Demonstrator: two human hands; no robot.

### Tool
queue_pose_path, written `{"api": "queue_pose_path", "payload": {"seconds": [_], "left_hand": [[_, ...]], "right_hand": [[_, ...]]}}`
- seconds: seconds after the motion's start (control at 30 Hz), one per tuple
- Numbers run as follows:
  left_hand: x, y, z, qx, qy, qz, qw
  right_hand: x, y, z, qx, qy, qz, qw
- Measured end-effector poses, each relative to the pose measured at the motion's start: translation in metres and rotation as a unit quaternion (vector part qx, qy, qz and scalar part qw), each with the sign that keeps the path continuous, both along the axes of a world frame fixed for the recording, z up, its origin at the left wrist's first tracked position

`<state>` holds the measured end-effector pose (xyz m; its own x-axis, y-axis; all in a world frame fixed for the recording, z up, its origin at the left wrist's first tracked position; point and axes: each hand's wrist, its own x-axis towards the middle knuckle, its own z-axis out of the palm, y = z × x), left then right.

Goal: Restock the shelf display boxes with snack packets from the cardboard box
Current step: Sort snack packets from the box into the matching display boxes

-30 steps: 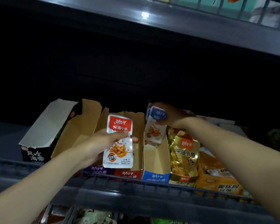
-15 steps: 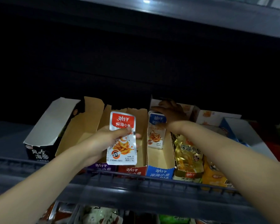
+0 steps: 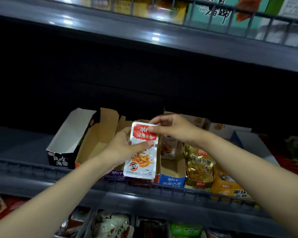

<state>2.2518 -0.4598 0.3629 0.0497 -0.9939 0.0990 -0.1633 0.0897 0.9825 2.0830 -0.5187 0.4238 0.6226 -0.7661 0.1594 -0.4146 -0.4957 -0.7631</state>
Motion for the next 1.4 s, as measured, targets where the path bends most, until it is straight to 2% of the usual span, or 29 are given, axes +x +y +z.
{"api": "queue_pose_path", "payload": {"seconds": [0.17, 0.23, 0.3, 0.37, 0.5, 0.57, 0.7, 0.83, 0.97, 1.4], "left_hand": [[0.002, 0.002, 0.004, -0.029, 0.004, -0.003, 1.0], [0.006, 0.003, 0.003, -0.042, 0.031, 0.011, 0.999], [0.014, 0.001, -0.001, -0.067, 0.024, 0.055, 0.996], [0.023, -0.001, -0.009, -0.087, -0.053, 0.093, 0.99], [0.025, -0.003, -0.023, -0.056, -0.222, 0.04, 0.973], [0.022, -0.006, -0.028, -0.044, -0.262, 0.004, 0.964], [0.024, -0.019, -0.044, -0.047, -0.322, -0.007, 0.946], [0.025, -0.027, -0.055, -0.008, -0.269, -0.047, 0.962], [0.025, -0.029, -0.059, -0.02, -0.253, -0.061, 0.965], [0.025, -0.031, -0.06, -0.016, -0.209, -0.064, 0.976]], "right_hand": [[0.003, 0.006, 0.008, 0.057, 0.012, -0.002, 0.998], [0.002, 0.004, 0.011, 0.039, 0.015, -0.05, 0.998], [-0.002, -0.005, 0.017, 0.005, -0.025, -0.127, 0.992], [-0.006, -0.021, 0.024, -0.031, -0.059, -0.177, 0.982], [-0.005, -0.053, 0.023, -0.14, 0.013, -0.249, 0.958], [-0.001, -0.067, 0.017, -0.169, 0.02, -0.243, 0.955], [0.014, -0.089, 0.008, -0.194, 0.028, -0.212, 0.957], [0.026, -0.105, -0.009, -0.188, 0.064, -0.151, 0.968], [0.024, -0.117, -0.027, -0.191, 0.107, -0.114, 0.969], [0.025, -0.123, -0.045, -0.219, 0.113, -0.116, 0.962]]}}
